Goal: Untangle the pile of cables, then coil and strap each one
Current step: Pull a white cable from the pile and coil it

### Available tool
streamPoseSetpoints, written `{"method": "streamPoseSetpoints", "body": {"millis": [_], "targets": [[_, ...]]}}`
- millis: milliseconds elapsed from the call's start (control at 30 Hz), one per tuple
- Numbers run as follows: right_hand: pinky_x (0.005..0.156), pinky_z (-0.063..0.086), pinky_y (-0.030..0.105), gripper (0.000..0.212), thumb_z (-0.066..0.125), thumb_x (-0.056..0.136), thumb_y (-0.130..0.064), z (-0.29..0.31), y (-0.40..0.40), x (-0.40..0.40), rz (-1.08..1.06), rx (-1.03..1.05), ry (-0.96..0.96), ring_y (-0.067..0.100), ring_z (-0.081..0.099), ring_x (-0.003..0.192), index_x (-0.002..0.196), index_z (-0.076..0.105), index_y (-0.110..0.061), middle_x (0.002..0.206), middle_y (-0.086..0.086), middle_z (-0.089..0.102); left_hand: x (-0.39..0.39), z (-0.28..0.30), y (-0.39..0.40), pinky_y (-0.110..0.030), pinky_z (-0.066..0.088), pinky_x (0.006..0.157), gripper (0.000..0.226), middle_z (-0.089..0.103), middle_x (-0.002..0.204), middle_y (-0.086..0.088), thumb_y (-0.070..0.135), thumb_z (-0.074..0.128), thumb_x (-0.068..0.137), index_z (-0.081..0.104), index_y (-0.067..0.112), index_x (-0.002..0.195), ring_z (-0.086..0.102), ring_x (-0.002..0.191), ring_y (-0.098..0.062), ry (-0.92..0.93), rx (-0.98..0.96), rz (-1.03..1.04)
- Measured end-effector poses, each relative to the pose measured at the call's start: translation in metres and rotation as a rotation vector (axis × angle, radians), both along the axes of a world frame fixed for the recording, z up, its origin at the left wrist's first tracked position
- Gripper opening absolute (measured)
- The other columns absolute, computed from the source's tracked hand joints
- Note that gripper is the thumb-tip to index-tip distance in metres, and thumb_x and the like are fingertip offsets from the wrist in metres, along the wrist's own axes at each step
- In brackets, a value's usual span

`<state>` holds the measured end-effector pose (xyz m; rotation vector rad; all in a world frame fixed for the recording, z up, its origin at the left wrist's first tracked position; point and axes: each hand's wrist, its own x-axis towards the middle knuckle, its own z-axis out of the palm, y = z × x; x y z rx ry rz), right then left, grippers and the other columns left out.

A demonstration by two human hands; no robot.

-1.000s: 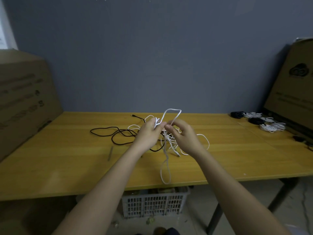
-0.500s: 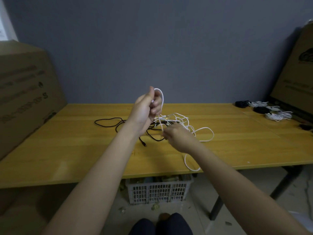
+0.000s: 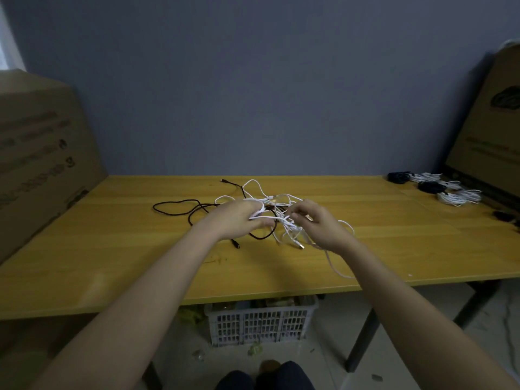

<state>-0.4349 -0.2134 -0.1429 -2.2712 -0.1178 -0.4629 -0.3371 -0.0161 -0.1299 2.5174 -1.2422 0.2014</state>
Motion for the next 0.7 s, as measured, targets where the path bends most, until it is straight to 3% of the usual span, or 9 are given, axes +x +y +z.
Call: {"method": "streamPoseSetpoints", "body": {"millis": [67,133,267,367,467,533,633,700], "targets": [[0.076,0.053,0.028,0.014,0.052,0.097,-0.009,-0.001,-0.006,0.006,-0.013,0.057,0.070,0.016,0.059,0.085,0.097,0.064,-0.015,0.097,0.006,0.059,0.004,-0.005,0.001,-0.032,0.027,0.053,0.053,0.047,0.067,-0.002,0.062,0.045,0.090,0.045,0.013,0.072,0.042,0.058,-0.017,0.116,-0.093,0.027],[0.063,0.056,0.027,0.013,0.052,0.097,-0.011,0.000,-0.010,0.012,-0.060,0.138,0.124,0.018,0.062,0.085,0.098,0.064,-0.015,0.093,0.007,0.062,0.007,-0.009,0.001,-0.031,0.028,0.053,0.050,0.054,0.069,-0.007,0.057,0.045,0.093,0.053,0.010,0.076,0.045,0.057,-0.017,0.184,-0.247,0.107],[0.052,0.056,0.027,0.011,0.053,0.097,-0.011,-0.005,-0.022,0.023,-0.113,0.182,0.109,0.023,0.068,0.077,0.099,0.062,-0.006,0.090,0.015,0.061,0.015,-0.009,0.001,-0.028,0.030,0.050,0.038,0.056,0.066,0.001,0.046,0.041,0.098,0.055,0.016,0.079,0.053,0.060,-0.019,0.018,-0.381,0.355],[0.050,0.056,0.032,0.011,0.048,0.098,-0.008,-0.017,-0.033,0.027,-0.250,0.289,0.125,0.020,0.066,0.073,0.094,0.059,-0.009,0.085,0.012,0.059,0.027,-0.005,0.012,-0.030,0.034,0.053,0.038,0.058,0.071,-0.004,0.040,0.040,0.100,0.060,0.011,0.085,0.053,0.065,-0.024,0.092,-0.596,0.516],[0.048,0.056,0.033,0.013,0.047,0.098,-0.008,-0.035,-0.048,0.022,-0.379,0.155,0.180,0.020,0.066,0.064,0.094,0.060,-0.008,0.075,0.010,0.060,0.041,0.003,0.031,-0.032,0.036,0.061,0.038,0.060,0.083,-0.005,0.036,0.041,0.100,0.064,0.008,0.091,0.053,0.074,-0.025,0.186,-0.892,0.650],[0.056,0.056,0.036,0.016,0.047,0.098,-0.011,-0.044,-0.057,0.018,-0.462,-0.025,0.244,0.028,0.069,0.072,0.096,0.062,-0.011,0.083,0.011,0.066,0.049,0.009,0.043,-0.030,0.034,0.064,0.038,0.058,0.086,-0.002,0.035,0.040,0.101,0.066,0.008,0.094,0.053,0.077,-0.023,0.180,-1.011,0.708],[0.066,0.043,0.033,0.021,0.048,0.097,-0.014,-0.048,-0.055,0.017,-0.520,-0.312,0.246,0.033,0.064,0.092,0.103,0.067,-0.015,0.102,0.012,0.070,0.050,0.017,0.048,-0.027,0.032,0.060,0.036,0.056,0.081,0.005,0.035,0.040,0.101,0.065,0.011,0.091,0.052,0.071,-0.015,0.168,-1.034,0.703],[0.071,0.041,0.033,0.022,0.050,0.095,-0.010,-0.044,-0.044,0.024,-0.443,-0.328,0.126,0.034,0.061,0.100,0.108,0.068,-0.011,0.109,0.015,0.068,0.046,0.022,0.044,-0.028,0.031,0.059,0.035,0.057,0.082,0.006,0.034,0.040,0.101,0.065,0.014,0.087,0.050,0.070,-0.013,0.136,-0.984,0.655]]}}
